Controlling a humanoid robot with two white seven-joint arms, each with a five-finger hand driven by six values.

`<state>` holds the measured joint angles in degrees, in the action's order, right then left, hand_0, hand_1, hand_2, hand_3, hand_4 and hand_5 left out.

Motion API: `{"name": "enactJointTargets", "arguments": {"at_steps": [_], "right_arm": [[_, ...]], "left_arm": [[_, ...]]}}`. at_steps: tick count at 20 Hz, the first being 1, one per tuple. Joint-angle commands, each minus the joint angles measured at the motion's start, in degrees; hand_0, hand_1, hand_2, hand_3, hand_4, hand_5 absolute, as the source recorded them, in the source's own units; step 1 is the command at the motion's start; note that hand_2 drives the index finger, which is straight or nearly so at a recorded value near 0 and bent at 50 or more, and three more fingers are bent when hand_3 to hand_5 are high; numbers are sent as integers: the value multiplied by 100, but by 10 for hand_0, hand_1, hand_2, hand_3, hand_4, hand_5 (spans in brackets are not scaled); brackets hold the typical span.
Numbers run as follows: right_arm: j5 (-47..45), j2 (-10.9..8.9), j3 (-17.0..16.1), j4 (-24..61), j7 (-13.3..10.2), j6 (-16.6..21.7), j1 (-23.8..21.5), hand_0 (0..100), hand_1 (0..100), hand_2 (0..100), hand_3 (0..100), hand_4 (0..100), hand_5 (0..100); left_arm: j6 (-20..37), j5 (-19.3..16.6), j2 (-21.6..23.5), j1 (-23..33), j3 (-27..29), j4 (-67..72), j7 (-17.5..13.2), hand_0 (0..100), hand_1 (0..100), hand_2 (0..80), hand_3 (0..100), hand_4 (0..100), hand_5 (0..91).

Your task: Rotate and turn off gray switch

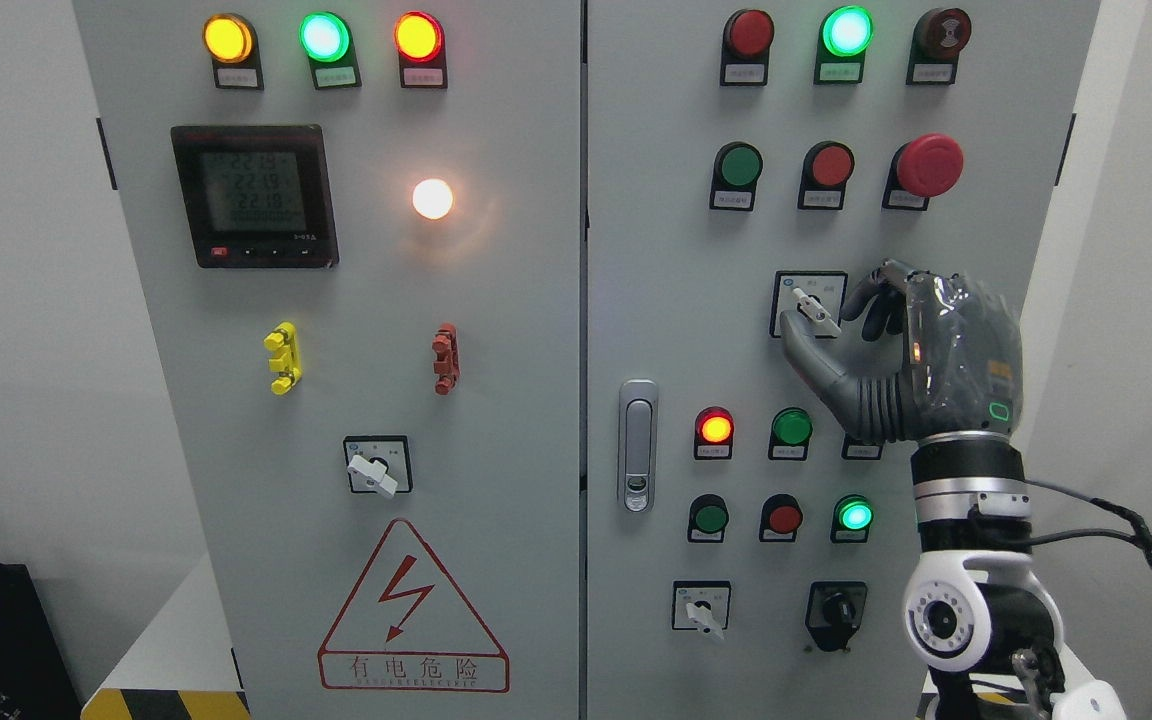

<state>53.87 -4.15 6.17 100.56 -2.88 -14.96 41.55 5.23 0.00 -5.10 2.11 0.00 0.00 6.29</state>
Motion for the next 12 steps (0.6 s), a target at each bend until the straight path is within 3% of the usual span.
{"name": "enactJointTargets", "arguments": {"at_steps": [1,12], "right_arm": [[9,2,33,-71,-2,-16,29,190,385,641,828,823,1000],[18,2,85,-98,-2,-68,38,250,412,664,848,831,1000]], "left_arm": [[-5,-44,0,9,185,132,-5,120,389,0,0,0,0],[-5,-44,0,0,185,132,-5,120,389,0,0,0,0]]}}
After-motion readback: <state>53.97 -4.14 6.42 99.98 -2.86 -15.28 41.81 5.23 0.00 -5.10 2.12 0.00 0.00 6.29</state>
